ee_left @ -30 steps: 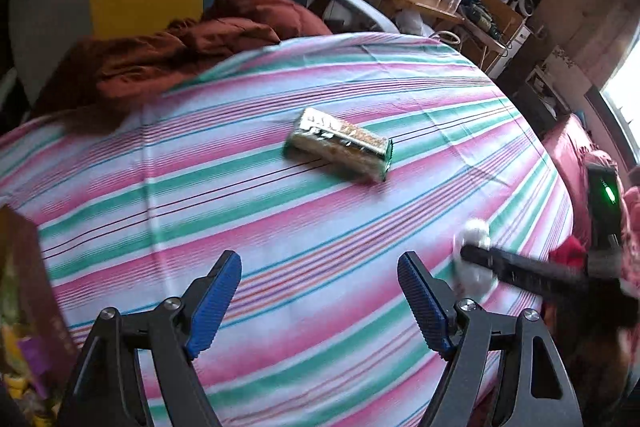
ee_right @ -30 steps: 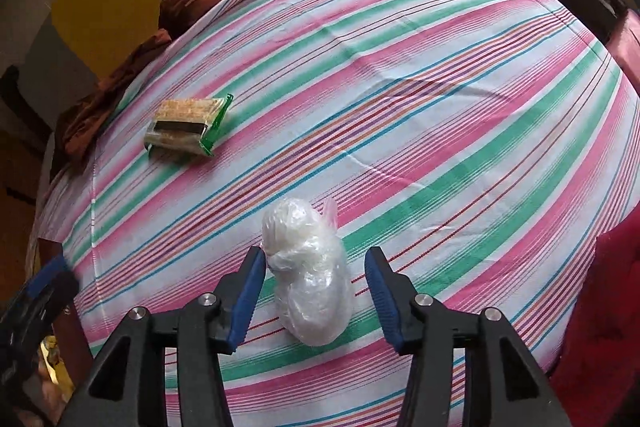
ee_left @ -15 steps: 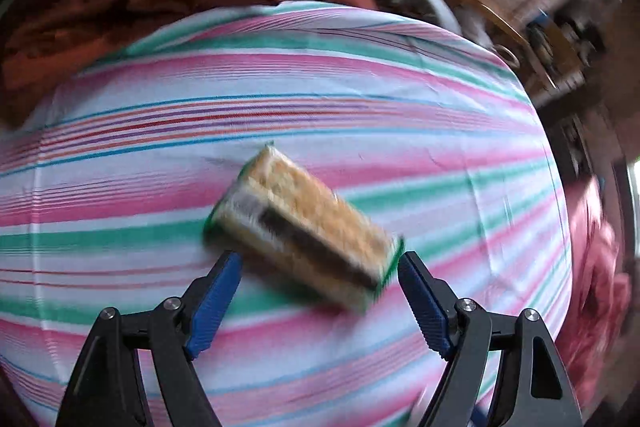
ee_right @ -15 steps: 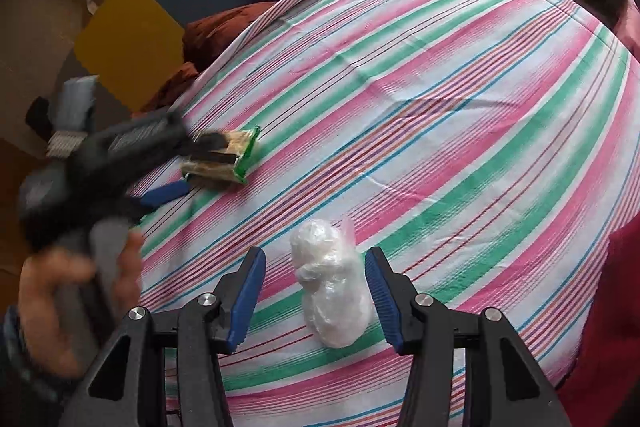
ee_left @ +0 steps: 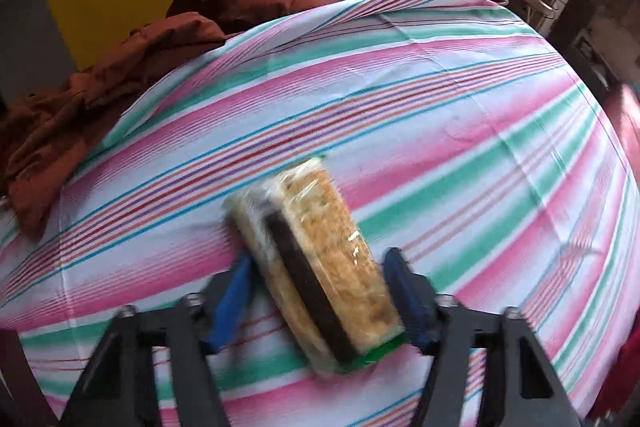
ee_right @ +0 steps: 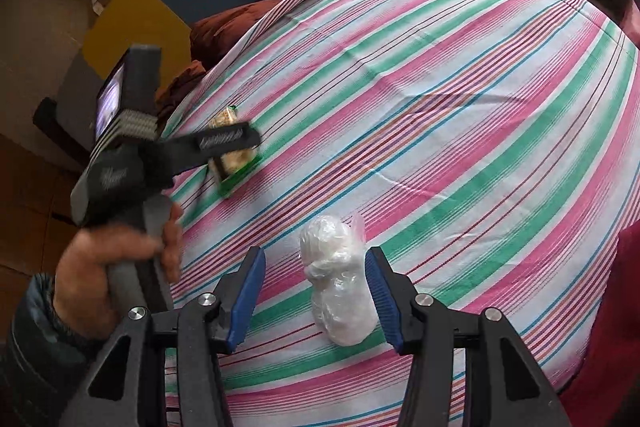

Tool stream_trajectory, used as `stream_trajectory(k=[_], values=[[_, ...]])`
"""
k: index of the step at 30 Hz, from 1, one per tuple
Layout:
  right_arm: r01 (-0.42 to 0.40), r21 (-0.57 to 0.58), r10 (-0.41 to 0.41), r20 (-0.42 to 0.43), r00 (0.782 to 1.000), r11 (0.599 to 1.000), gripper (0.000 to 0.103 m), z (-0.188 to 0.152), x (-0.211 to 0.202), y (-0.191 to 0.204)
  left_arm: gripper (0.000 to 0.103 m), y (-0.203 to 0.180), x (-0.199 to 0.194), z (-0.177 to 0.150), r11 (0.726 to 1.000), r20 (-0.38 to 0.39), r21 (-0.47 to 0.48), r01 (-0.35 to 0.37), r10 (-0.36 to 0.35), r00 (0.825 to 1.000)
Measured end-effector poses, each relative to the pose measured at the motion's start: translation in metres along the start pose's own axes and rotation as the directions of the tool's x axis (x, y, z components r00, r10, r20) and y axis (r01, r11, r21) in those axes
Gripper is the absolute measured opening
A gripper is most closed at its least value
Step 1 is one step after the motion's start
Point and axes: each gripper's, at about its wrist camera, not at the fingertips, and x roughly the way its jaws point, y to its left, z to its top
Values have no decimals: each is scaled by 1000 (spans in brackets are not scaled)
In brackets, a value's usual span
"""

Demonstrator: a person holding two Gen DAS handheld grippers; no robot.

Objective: Organize objects
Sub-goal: 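Grasp the white plastic bundle with right tool while left tool grasps cracker snack bar, then carry snack bar and white bundle into the gold tray and release both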

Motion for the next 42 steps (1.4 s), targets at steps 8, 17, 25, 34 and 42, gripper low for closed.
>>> stream_trajectory(k=[8, 17, 25, 34, 42], values=[[12, -4, -12, -28, 1000, 1000, 52, 0, 6, 2, 51, 36, -32, -65, 998, 19, 51, 48, -49, 999], [55, -10, -56, -78, 995, 998, 52, -1, 20, 0, 51, 68, -76, -157, 997, 43, 20, 73, -73, 996], [116, -45, -120, -109, 987, 992, 52, -4, 29, 5, 51, 78, -92, -199, 996, 76, -17, 84, -83, 994], [131, -107, -143, -112, 983, 986, 37, -9, 33, 17, 51, 74, -91, -214, 998, 147, -4, 60, -59, 987], [61, -205, -85, -110, 990, 977, 37, -16, 34, 38, 50, 74, -98, -225, 1000, 174, 1, 26, -26, 984]])
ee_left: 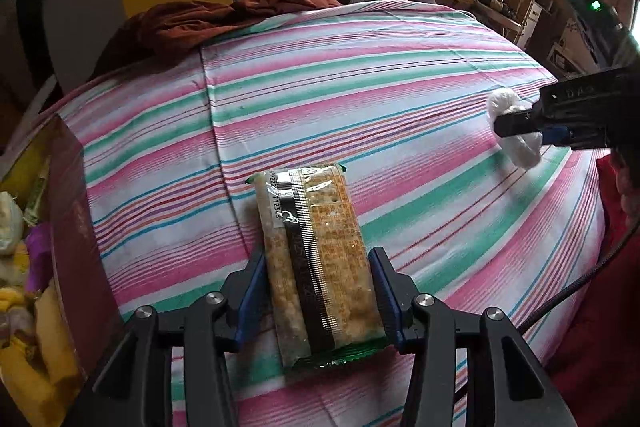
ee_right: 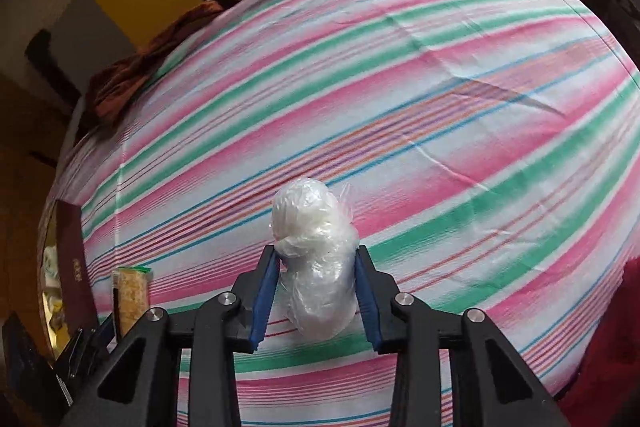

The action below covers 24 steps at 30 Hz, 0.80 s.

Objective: Organize objects
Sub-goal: 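Carry snack bar and white bundle into the gold tray and release both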

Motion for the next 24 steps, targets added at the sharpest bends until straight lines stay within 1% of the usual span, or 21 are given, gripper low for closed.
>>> stream_trajectory(k=[4, 7, 8, 14, 18, 24], values=[[-4, -23, 4, -20, 1000, 1000, 37, 0, 8, 8, 50, 3, -10, -4, 1000, 13, -12, 11, -11, 1000], [14, -20, -14, -17, 1000, 1000, 37, 4, 12, 9, 50, 5, -25, -5, 1000, 46, -7, 17, -16, 999], [19, -17, -20, -18, 1000, 1000, 37, 7, 13, 15, 50, 7, -31, -5, 1000, 59, -9, 19, -19, 998], [42, -29, -43, -22, 999, 999, 37, -4, 2, 8, 50, 23, -67, -3, 999, 128, -42, 31, -26, 992], [59, -39, -60, -28, 998, 998, 37, -3, 5, 10, 50, 32, -90, -6, 998, 176, -65, 24, -13, 984], [72, -57, -73, -30, 997, 996, 37, -3, 10, 17, 50, 46, -110, -11, 996, 208, -94, 8, 11, 978]])
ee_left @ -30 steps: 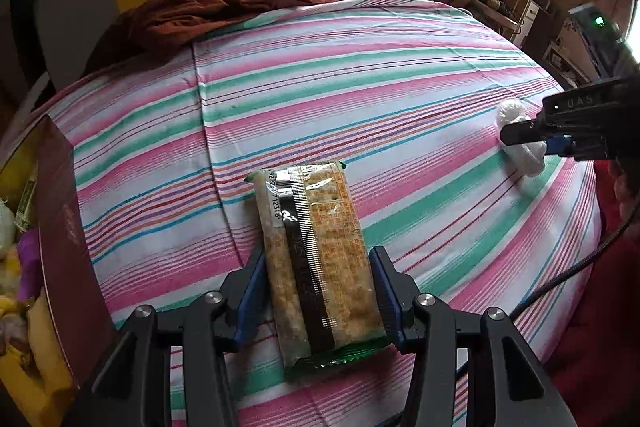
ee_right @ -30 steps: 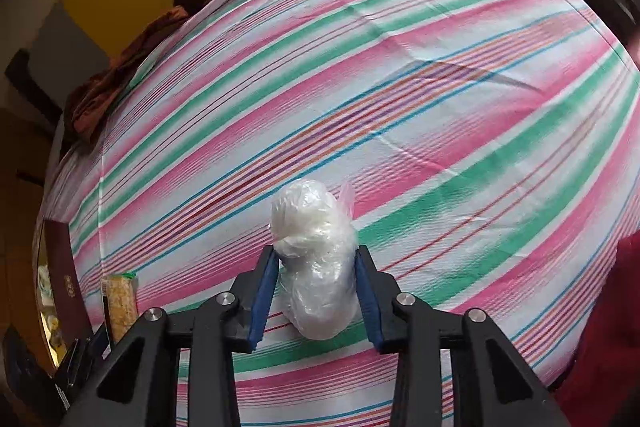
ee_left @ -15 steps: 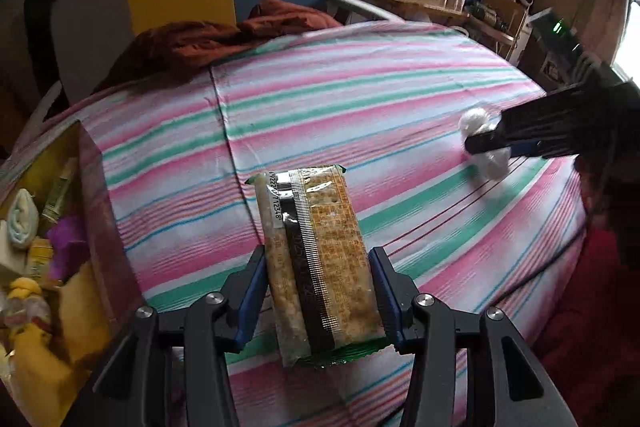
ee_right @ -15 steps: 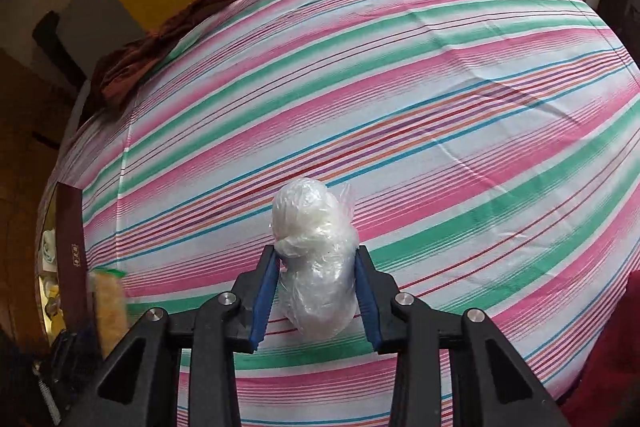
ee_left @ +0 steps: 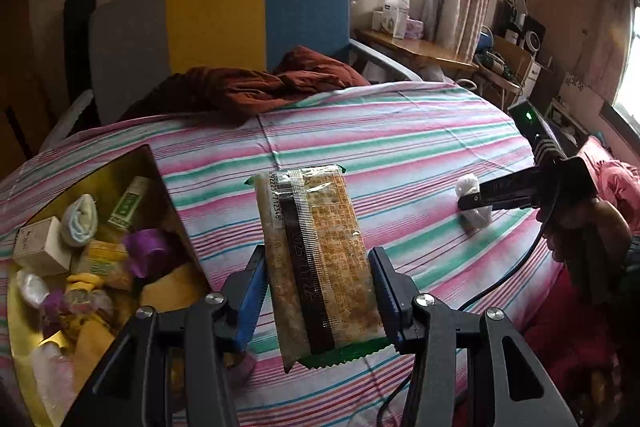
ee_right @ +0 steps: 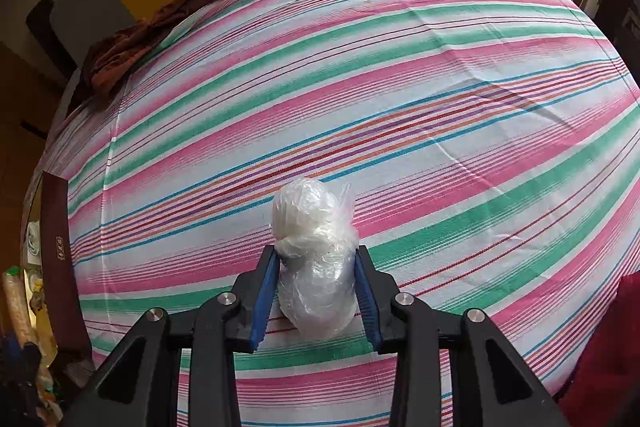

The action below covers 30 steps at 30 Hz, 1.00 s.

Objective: Organize objects
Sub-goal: 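Carry snack bar and white bundle into the gold tray and release both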

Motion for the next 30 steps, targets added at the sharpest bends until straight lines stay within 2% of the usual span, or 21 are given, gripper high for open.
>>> stream_trajectory(k=[9, 20, 25, 30], values=[[4, -52, -4, -2, 1000, 999, 37, -3, -2, 8, 50, 18, -17, -4, 999, 22, -35, -29, 30, 999], [34, -197, -36, -8, 999, 980, 37, -14, 3, 49, 50, 40, -30, -12, 995, 24, -79, -61, 63, 998], [7, -247, -9, -7, 1000, 969, 37, -25, -2, 69, 50, 50, -32, -16, 993, 18, -97, -73, 76, 997], [-63, -286, 70, 14, 997, 956, 37, -37, -20, 95, 50, 57, -36, -19, 991, 22, -110, -78, 81, 996]])
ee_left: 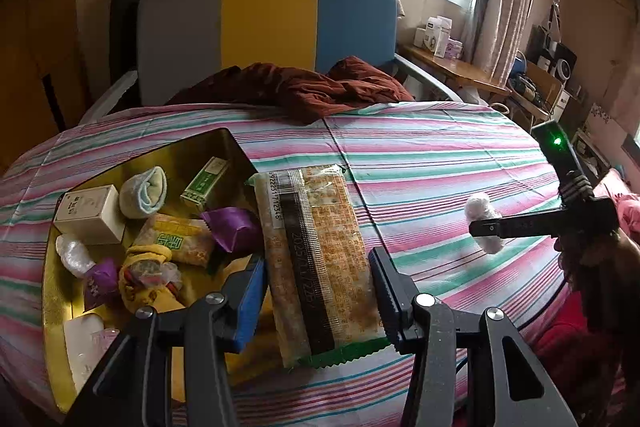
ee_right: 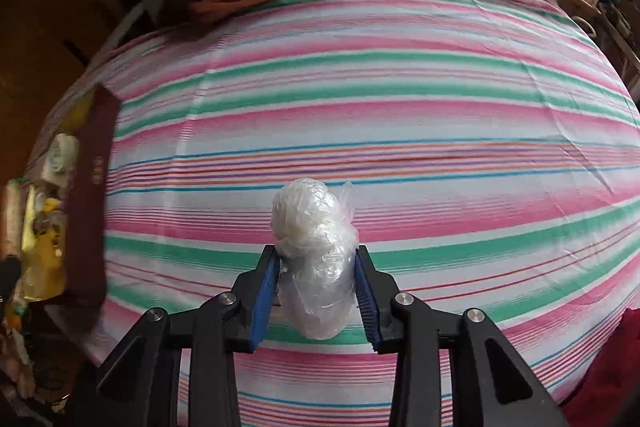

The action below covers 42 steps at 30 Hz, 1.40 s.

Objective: Organize objects
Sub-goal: 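Carry snack bar and white bundle into the gold tray and release both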

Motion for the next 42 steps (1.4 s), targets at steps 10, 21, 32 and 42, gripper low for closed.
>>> stream_trajectory(k=[10, 21, 32, 42], values=[[-201, -142, 213, 75, 974, 969, 37, 7, -17, 114, 50, 46, -15, -6, 995, 7, -77, -63, 63, 998], [-302, -284, 320, 16, 947, 910, 37, 17, 3, 214, 50, 129, -29, -30, 951, -30, -234, -202, 201, 979], [-281, -287, 299, 19, 954, 916, 39, 45, 30, 255, 51, 140, -21, -25, 937, -29, -263, -229, 230, 973], [-276, -267, 286, -3, 958, 923, 44, 44, 47, 260, 51, 145, -9, -24, 934, -47, -269, -236, 232, 971]])
